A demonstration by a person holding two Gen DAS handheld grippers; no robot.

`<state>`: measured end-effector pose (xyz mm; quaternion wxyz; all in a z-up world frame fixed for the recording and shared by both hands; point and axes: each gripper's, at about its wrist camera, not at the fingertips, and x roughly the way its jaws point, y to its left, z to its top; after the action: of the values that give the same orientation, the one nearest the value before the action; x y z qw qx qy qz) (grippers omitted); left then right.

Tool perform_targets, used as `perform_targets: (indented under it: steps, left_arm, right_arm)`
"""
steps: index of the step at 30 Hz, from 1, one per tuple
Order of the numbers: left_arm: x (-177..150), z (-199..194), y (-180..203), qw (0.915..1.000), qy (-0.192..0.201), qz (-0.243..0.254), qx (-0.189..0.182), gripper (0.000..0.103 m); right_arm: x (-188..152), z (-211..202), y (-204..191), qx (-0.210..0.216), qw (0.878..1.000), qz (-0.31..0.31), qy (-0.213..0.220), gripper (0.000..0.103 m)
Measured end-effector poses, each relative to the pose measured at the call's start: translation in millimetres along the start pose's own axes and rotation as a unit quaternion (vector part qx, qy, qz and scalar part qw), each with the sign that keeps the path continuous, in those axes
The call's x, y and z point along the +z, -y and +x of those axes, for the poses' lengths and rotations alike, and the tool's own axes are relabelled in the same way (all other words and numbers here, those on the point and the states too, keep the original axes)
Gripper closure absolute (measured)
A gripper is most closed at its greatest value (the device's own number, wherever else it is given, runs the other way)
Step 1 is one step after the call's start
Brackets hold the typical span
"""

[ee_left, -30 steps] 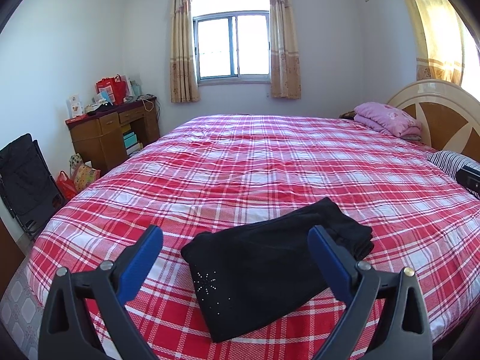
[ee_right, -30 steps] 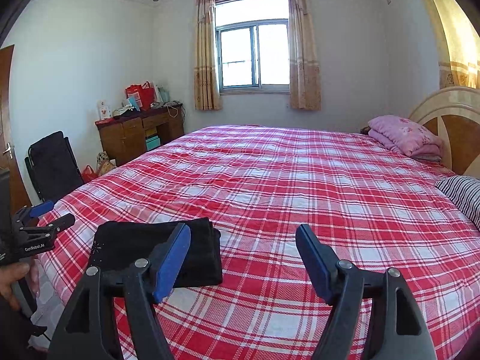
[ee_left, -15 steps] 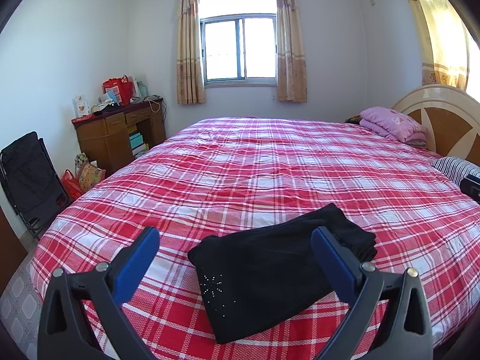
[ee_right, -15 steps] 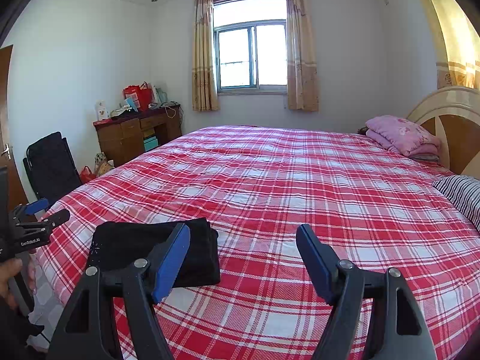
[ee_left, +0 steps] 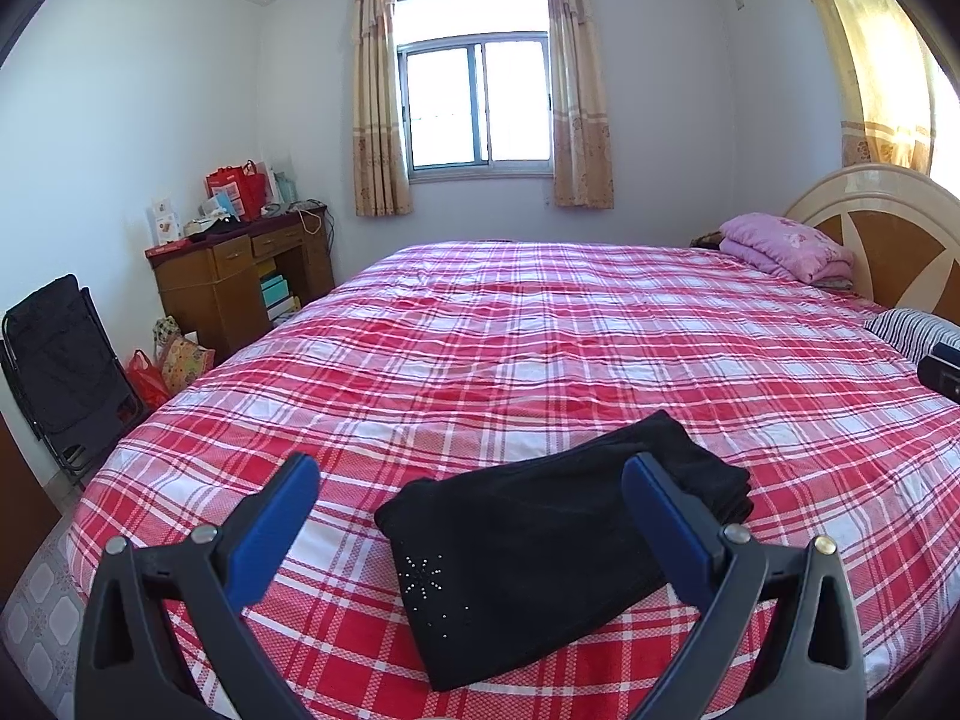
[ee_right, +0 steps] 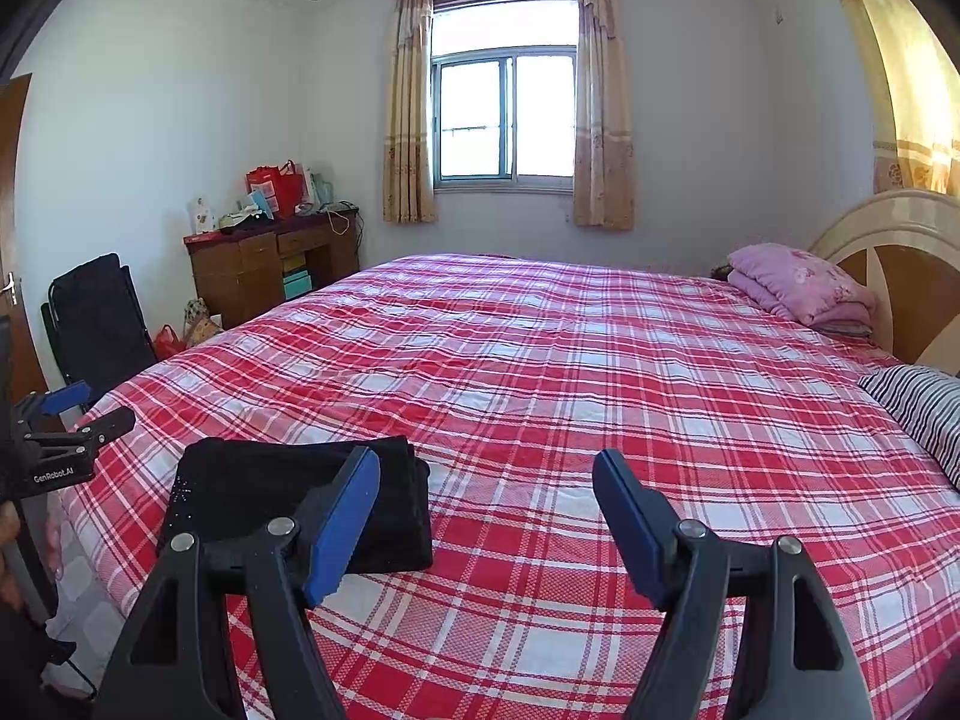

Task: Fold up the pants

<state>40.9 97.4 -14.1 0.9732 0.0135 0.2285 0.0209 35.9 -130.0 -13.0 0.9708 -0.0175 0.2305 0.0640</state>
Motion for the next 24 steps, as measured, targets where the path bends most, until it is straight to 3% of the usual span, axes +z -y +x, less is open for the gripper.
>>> perform_targets:
  steps: [24]
  left_arm:
    - [-5, 8, -7, 0.9999, -0.006, -0.011, 0.000, 0.000]
  right_arm:
    - [-5, 6, -11, -0.007, 1.000, -0.022, -0.007, 0.028]
